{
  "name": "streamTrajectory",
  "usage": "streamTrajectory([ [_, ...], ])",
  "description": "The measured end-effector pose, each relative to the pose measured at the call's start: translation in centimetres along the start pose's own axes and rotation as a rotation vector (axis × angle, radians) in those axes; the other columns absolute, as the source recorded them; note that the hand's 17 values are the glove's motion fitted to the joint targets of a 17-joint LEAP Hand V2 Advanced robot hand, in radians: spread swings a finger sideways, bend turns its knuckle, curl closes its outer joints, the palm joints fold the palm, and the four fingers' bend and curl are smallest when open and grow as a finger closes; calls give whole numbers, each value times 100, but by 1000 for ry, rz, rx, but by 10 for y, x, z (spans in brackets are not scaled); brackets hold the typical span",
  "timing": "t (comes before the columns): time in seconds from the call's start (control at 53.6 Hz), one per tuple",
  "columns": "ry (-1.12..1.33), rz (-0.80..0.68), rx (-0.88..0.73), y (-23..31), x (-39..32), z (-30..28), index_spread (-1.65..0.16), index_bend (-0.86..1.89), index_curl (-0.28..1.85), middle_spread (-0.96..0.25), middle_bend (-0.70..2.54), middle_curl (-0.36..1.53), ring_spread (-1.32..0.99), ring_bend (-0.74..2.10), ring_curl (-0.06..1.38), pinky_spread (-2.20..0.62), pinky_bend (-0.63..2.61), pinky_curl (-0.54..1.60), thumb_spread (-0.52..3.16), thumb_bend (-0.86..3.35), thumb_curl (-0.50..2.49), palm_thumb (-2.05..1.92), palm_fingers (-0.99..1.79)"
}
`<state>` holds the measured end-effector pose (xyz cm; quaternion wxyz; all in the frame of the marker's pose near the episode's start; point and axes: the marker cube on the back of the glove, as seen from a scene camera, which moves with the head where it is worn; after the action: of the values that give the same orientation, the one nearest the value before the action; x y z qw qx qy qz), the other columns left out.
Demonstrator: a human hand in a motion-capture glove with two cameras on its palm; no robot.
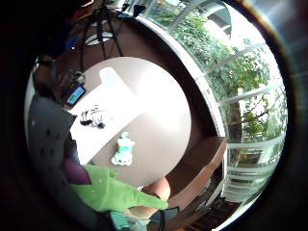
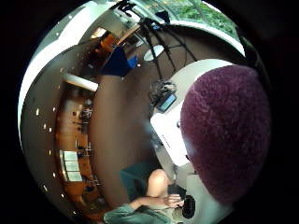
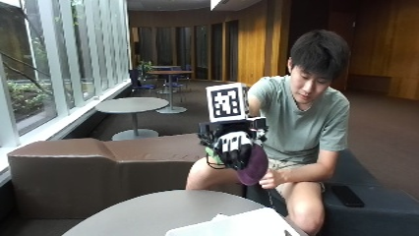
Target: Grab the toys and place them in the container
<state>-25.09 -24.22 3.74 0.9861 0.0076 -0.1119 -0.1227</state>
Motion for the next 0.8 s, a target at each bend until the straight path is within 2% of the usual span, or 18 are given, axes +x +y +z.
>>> streamTrajectory([
  [0.075, -83, -65, 9, -21, -16, 14, -40, 91, 13, -27, 103, 86, -37, 132, 72, -39, 109, 53, 6, 12, 104, 69, 95],
  [0.205, -149, -77, -22, -28, -32, 44, -41, 86, 11, -28, 101, 87, -38, 131, 72, -39, 113, 54, 7, 10, 106, 68, 86],
  [0.336, -148, -32, -158, -27, -45, 77, -38, 65, 5, -34, 91, 86, -37, 134, 72, -38, 125, 56, 12, 9, 108, 71, 67],
  [0.354, -139, -23, -191, -26, -46, 80, -36, 64, 6, -36, 58, 80, -38, 138, 73, -38, 138, 60, 20, 11, 109, 72, 38],
  [0.373, -131, -16, -224, -26, -46, 83, -35, 56, 6, -36, 73, 84, -37, 138, 73, -37, 136, 60, 21, 7, 108, 68, 48],
  [0.392, -122, -11, -256, -25, -46, 85, -33, 42, 2, -35, 64, 79, -36, 137, 72, -37, 139, 59, 30, 4, 107, 62, 32],
  [0.41, -113, -8, -285, -25, -46, 86, -31, 36, 2, -35, 62, 79, -36, 139, 72, -36, 140, 59, 36, 3, 107, 59, 29],
  [0.429, -103, -7, -310, -24, -46, 87, -32, 57, 9, -34, 29, 71, -37, 144, 74, -37, 152, 62, 36, 7, 109, 65, 27],
  [0.448, -93, -6, -330, -24, -45, 87, -27, 25, 0, -31, 47, 75, -35, 133, 69, -32, 139, 56, 52, -3, 103, 48, -5],
  [0.504, -73, 2, -348, -20, -41, 86, -21, 17, 5, -22, 35, 69, -29, 118, 66, -25, 139, 58, 70, -7, 95, 35, -28],
  [0.616, -68, 31, -324, -14, -27, 68, -16, 11, 7, -10, 20, 61, -20, 96, 56, -13, 132, 50, 95, -6, 81, 20, -27],
  [0.69, -57, 58, -363, -12, -13, 44, -14, 10, 8, -5, 17, 58, -16, 89, 52, -9, 128, 47, 106, -4, 73, 15, -23],
  [0.802, -25, 71, -287, 6, 14, 23, -13, 9, 11, -1, 17, 54, -11, 81, 48, -4, 122, 44, 117, -2, 64, 11, -22],
])
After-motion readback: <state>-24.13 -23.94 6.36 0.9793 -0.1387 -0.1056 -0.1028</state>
